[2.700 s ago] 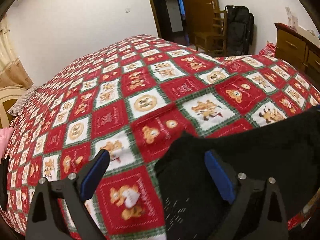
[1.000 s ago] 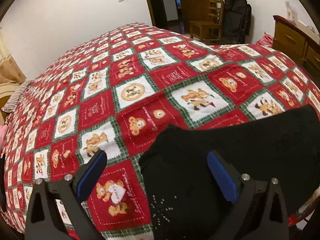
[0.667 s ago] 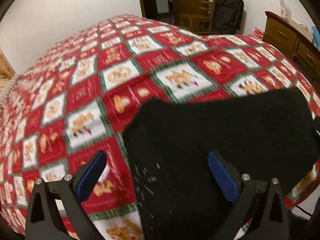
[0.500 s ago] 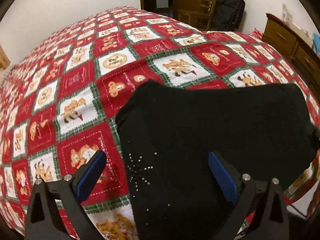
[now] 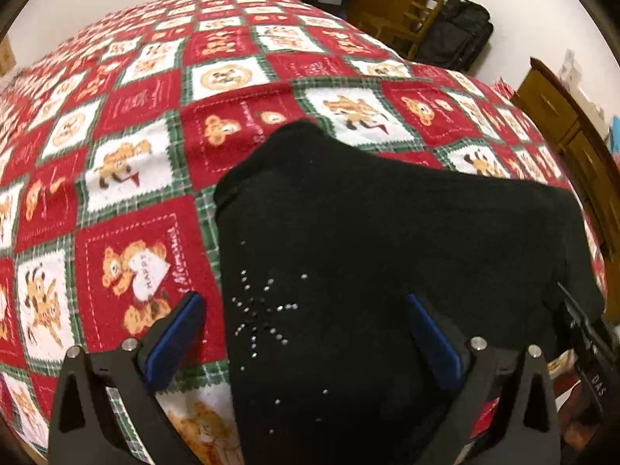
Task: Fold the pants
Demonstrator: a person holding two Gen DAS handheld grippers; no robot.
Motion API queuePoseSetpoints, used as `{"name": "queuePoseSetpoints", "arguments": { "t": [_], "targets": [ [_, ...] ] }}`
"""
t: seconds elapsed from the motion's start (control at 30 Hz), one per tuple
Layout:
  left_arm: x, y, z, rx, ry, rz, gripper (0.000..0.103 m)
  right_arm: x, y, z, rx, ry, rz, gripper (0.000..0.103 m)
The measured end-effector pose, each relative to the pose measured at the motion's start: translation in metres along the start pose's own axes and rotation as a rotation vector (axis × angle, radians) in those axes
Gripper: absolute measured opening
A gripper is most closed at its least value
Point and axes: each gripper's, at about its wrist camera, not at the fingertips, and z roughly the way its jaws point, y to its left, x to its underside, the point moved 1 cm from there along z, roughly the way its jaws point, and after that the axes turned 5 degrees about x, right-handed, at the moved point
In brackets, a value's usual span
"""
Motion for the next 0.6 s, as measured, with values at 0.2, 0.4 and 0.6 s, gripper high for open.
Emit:
{"name": "queuePoseSetpoints", "arguments": {
  "t": [0.2, 0.4, 0.6],
  "targets": [
    [0.002, -0.005, -0.009, 0.057, -0.025, 0.024, 0.075, -0.002, 0.003, -0.001, -0.025, 0.012, 0.014, 0.033],
    [-0.003, -0.004, -0.022, 0.095, -0.066, 0.015, 0.035, -0.006, 0.010, -0.008, -0.050, -0.012, 0.027, 0.030],
    [-0.012, -0.007, -0.032, 0.076, -0.110, 0.048, 0.022, -0.022, 0.026, -0.018, -0.073, -0.064, -0.018, 0.029]
  ]
}}
